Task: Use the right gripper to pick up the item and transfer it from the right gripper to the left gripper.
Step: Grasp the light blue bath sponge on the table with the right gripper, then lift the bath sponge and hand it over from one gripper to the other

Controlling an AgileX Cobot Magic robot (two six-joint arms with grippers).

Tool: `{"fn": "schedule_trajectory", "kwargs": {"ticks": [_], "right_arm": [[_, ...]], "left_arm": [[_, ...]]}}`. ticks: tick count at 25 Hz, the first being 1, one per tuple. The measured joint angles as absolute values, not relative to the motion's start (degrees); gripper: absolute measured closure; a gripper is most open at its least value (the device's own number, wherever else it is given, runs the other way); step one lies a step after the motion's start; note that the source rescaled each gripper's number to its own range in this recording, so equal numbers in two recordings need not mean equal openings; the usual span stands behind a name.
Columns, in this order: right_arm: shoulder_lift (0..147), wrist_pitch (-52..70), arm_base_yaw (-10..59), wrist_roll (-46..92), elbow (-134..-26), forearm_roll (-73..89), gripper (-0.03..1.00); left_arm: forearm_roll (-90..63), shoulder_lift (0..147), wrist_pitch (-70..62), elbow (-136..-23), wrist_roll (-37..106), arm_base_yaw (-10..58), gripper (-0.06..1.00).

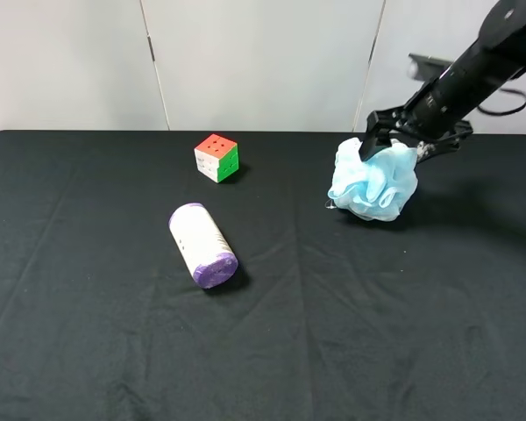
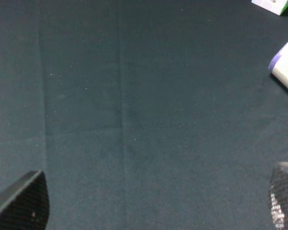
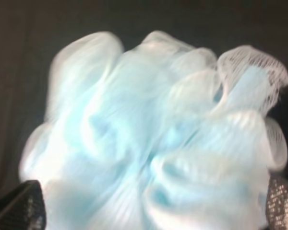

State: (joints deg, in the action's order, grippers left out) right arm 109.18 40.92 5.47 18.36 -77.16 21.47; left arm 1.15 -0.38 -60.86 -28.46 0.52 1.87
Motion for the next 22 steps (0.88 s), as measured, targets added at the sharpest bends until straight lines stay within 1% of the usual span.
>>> {"fn": "schedule_trajectory", "kwargs": {"ticks": [7,8,9,12,13,20,22], "right_arm": [[115.21,38.47,5.59,18.03,-77.17,21.76,-0.03],[115.54,38.41,5.59,18.03,-77.25,21.88,0.03],[115.82,38.41,5.59,18.03,-77.32,22.00,0.15],[116.02,38.29,5.59,18.03,-77.38,22.35,0.62],[116.02,38.14,5.59,18.03,-77.54,22.35,0.68],[114.18,38.18,5.59,17.98,-77.65,21.96,0.69],[112.01,38.31,5.59,17.57,-77.53,21.52,0.75]], "left_arm": [[1.15,-0.38,-60.86,-28.46,0.52,1.87,0.06],[1.15,-0.38,-60.86,-28.46,0.52,1.87,0.06],[1.15,-0.38,-60.86,-28.46,0.52,1.87,0.06],[1.15,-0.38,-60.86,-28.46,0.52,1.87,0.06],[1.15,-0.38,-60.86,-28.46,0.52,1.87,0.06],[1.15,-0.38,-60.86,-28.46,0.52,1.87,0.06],[1.15,-0.38,-60.86,-28.46,0.52,1.87,0.06]]}}
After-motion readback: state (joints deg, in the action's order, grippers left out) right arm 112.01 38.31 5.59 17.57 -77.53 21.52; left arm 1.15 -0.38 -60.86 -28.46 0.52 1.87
